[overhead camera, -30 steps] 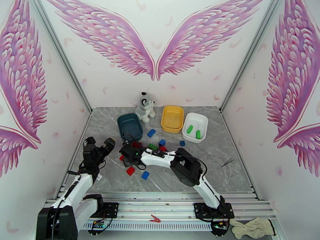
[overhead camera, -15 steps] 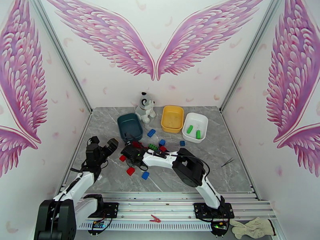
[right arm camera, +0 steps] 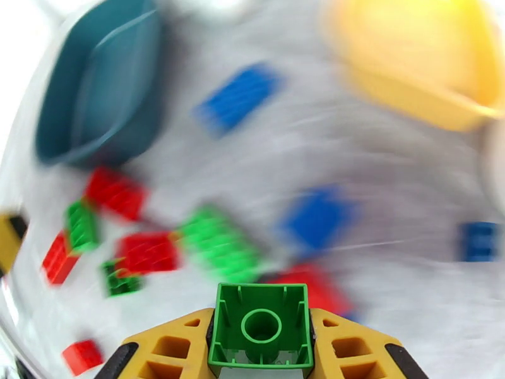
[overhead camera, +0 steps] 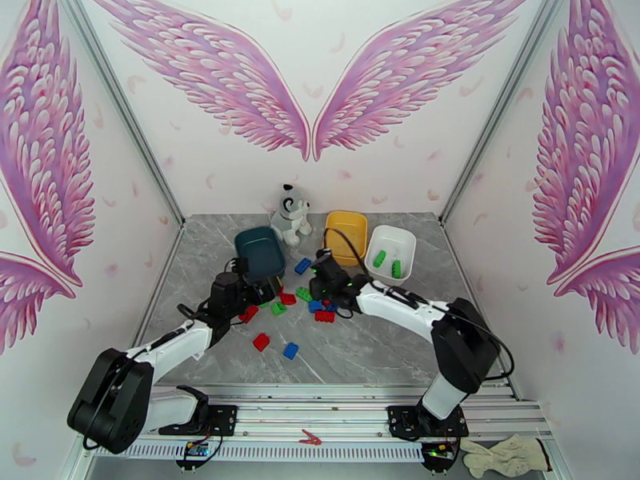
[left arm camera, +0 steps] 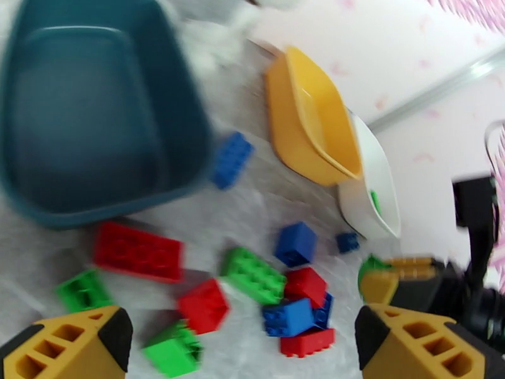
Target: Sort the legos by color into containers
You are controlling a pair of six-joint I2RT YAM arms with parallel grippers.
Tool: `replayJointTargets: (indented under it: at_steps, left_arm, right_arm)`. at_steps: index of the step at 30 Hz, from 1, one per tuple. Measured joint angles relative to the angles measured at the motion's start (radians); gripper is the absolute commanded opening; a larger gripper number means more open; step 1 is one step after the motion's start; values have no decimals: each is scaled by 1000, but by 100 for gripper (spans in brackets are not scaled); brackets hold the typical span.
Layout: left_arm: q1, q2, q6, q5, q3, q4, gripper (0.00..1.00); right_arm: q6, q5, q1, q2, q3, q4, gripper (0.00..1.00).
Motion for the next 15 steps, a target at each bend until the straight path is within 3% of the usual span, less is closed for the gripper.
replayJointTargets:
  at_steps: [4,8,12,15]
  left_arm:
    - [-147,94,97,-10,104,-39,99]
    - [-303,134,225,-87,190,-121,99]
    - [-439,137,349,-185,230,-154,99]
    - [-488,137,416,-236,230,-156,99]
  right_arm:
    - [13,-5,-153,-85,-46,10,34]
    - [31,-6,-298,-109,-51,24,36]
    - [42,-11,-406,-61,-24,14,36]
    - [42,-16,-454,18,34,7,40]
